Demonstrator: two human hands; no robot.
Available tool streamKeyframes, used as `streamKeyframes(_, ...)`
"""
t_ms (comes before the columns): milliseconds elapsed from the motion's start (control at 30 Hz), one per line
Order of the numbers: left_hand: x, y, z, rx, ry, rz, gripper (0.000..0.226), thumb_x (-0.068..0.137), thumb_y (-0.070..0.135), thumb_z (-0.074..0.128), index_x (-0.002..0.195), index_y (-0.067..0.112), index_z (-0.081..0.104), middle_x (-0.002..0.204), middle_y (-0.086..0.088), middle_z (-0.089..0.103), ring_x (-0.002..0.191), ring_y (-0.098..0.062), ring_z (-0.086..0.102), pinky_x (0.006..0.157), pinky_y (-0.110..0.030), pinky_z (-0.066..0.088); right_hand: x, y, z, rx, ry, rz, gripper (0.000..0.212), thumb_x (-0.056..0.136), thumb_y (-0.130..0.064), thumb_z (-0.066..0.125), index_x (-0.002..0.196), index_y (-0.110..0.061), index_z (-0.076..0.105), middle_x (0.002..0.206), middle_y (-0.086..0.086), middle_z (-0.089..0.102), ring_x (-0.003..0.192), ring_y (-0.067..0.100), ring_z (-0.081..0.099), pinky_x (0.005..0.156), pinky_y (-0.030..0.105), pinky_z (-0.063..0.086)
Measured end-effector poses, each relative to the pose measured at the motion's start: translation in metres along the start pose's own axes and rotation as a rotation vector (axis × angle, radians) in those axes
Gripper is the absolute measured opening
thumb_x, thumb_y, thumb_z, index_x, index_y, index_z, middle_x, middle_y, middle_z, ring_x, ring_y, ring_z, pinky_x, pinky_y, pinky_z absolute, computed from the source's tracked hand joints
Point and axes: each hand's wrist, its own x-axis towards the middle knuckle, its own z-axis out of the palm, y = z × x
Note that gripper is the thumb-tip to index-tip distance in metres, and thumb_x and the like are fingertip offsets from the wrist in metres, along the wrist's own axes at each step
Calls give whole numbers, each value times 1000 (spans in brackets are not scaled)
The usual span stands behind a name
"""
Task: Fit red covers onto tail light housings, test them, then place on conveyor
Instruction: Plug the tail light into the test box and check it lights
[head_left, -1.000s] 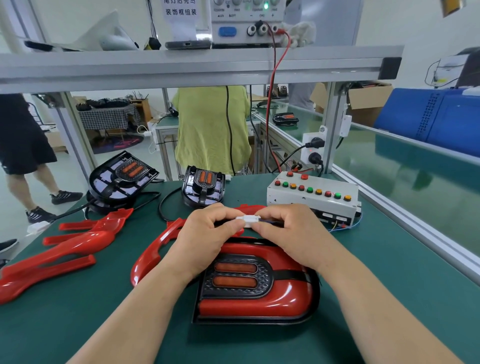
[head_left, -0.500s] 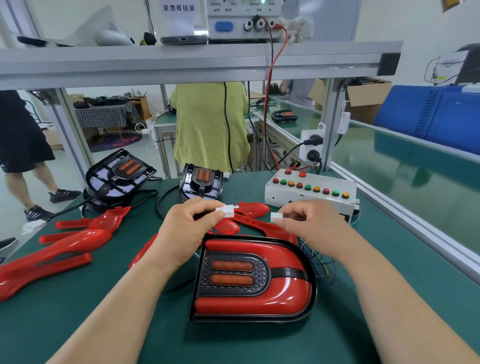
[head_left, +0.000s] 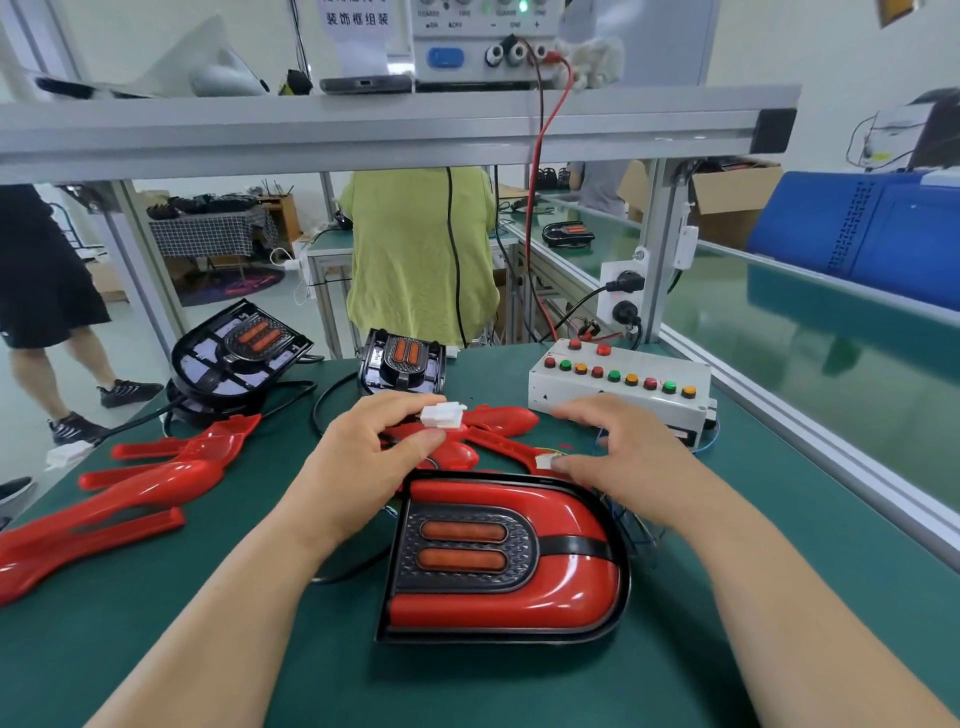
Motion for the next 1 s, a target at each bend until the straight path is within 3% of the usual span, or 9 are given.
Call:
streamKeyframes(100, 1, 2, -6, 24, 68, 46, 29, 89, 30, 70, 107, 53, 65, 115, 27, 64, 115, 7, 54, 95, -10, 37, -2, -2, -5, 117, 76, -44, 30, 82, -23, 78, 93, -49, 68, 96, -28, 65, 90, -19, 53, 77, -2, 35)
streamKeyframes(200, 2, 2, -11, 58, 106, 15, 30, 92, 33, 66, 95, 63, 63, 107, 36, 63, 108, 15, 53, 86, -6, 36, -4, -4, -7, 174, 14, -12, 14, 87, -24, 74, 80, -36, 76, 81, -18, 72, 79, -6, 62, 68, 3, 43)
streamKeyframes(300, 4, -1, -15, 216, 170, -35, 15, 97, 40, 56, 86, 37, 65, 94, 23, 62, 92, 9, 54, 74, -12, 35, -5, -7, -8, 159, -66, 10, 11, 90, -30, 69, 82, -29, 77, 77, -16, 73, 71, 3, 64, 64, 12, 48)
streamKeyframes(400, 8, -7, -20, 500, 140, -169, 43, 100, 43, 45, 67, 16, 49, 72, 1, 45, 67, -19, 45, 56, -33, 31, -6, -7, -9, 129, -160, 30, 21, 93, -38, 64, 84, -26, 79, 69, -23, 68, 61, -7, 58, 58, 7, 43)
streamKeyframes(500, 9, -11, -28, 666, 34, -378, 43, 99, 47, 48, 74, 14, 58, 74, -2, 57, 75, -25, 56, 65, -34, 39, -6, -8, -10, -28, -270, 49, 45, 96, -49, 57, 68, -15, 65, 59, -10, 53, 54, 0, 46, 56, 19, 38)
streamKeyframes(600, 7, -8, -35, 528, -93, -422, 46, 93, 55, 54, 67, 20, 69, 62, -1, 64, 60, -17, 61, 59, -30, 44, -7, -9, -11, -77, -339, 96, 52, 98, -55, 47, 68, -14, 60, 61, -11, 54, 55, 3, 49, 62, 23, 40)
streamKeyframes(733, 3, 2, -32, 207, -385, -558, 50, 95, 57, 51, 85, 11, 69, 65, -6, 73, 51, -16, 64, 55, -27, 53, -9, -9, -12, -82, -458, 172, 62, 98, -64, 34, 95, -16, 72, 98, 4, 74, 91, 22, 69, 96, 37, 50)
streamKeyframes(833, -1, 4, -23, 150, -466, -533, 46, 96, 54, 48, 87, 14, 67, 70, -2, 75, 56, -14, 68, 55, -24, 54, -10, -9, -10, -44, -467, 182, 64, 98, -64, 34, 102, -13, 72, 103, 4, 74, 96, 23, 70, 100, 40, 48)
streamKeyframes(1000, -1, 3, -22, -86, -418, -541, 50, 91, 57, 53, 85, 11, 71, 66, -1, 69, 52, -11, 57, 50, -22, 47, -8, -7, -7, 146, -343, 191, 61, 96, -63, 41, 98, -12, 74, 95, 2, 77, 92, 22, 72, 98, 44, 51)
